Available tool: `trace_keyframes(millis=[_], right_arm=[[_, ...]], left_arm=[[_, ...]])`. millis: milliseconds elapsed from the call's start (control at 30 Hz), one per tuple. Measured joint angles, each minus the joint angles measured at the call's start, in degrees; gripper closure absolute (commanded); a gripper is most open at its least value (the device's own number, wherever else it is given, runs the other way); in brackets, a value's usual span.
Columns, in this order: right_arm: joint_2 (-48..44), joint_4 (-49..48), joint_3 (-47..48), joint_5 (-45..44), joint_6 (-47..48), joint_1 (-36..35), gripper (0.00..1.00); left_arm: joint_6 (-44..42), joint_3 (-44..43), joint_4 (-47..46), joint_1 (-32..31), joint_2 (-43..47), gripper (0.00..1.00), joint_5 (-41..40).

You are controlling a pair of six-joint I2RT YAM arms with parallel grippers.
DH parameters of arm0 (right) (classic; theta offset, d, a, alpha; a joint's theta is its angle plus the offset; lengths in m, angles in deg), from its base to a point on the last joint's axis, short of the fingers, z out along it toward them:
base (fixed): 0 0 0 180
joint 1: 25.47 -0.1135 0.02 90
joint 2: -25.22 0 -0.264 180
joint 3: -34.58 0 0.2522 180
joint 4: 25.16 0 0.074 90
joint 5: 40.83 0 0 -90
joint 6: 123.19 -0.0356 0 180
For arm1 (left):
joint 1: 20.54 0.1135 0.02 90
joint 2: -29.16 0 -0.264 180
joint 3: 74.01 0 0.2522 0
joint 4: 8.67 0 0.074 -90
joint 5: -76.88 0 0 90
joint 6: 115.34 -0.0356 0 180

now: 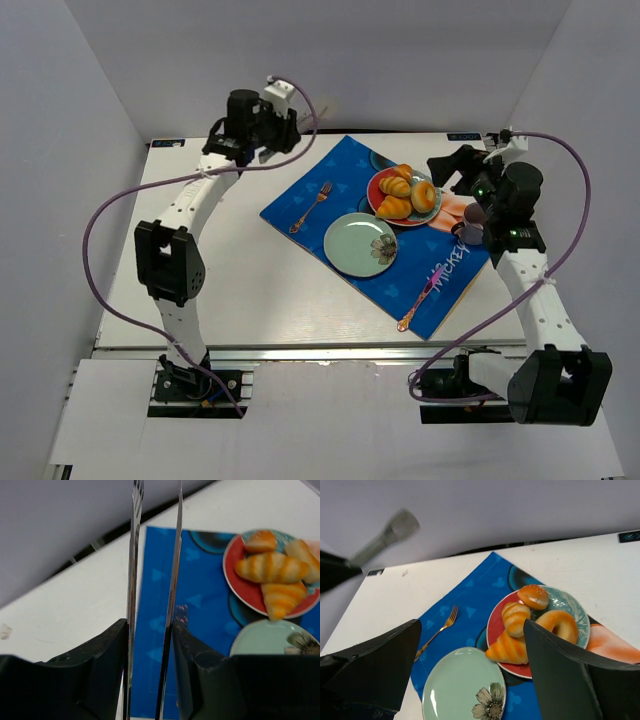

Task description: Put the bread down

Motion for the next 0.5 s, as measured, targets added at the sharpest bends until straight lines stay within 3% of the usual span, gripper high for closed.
trace_keyframes(millis=[267,500], right_arm=[[-7.17,4.17,2.71,-10.91,-1.07,0.0,0.11],[-12.35,7.34,5.9,-19.32,-1.7,0.0,0.11]], left_arm=[[2.54,9.51,2.95,-6.38,0.33,0.5,-2.56],[6.23,10.86,6.97,-9.05,3.63,0.5,-6.56]])
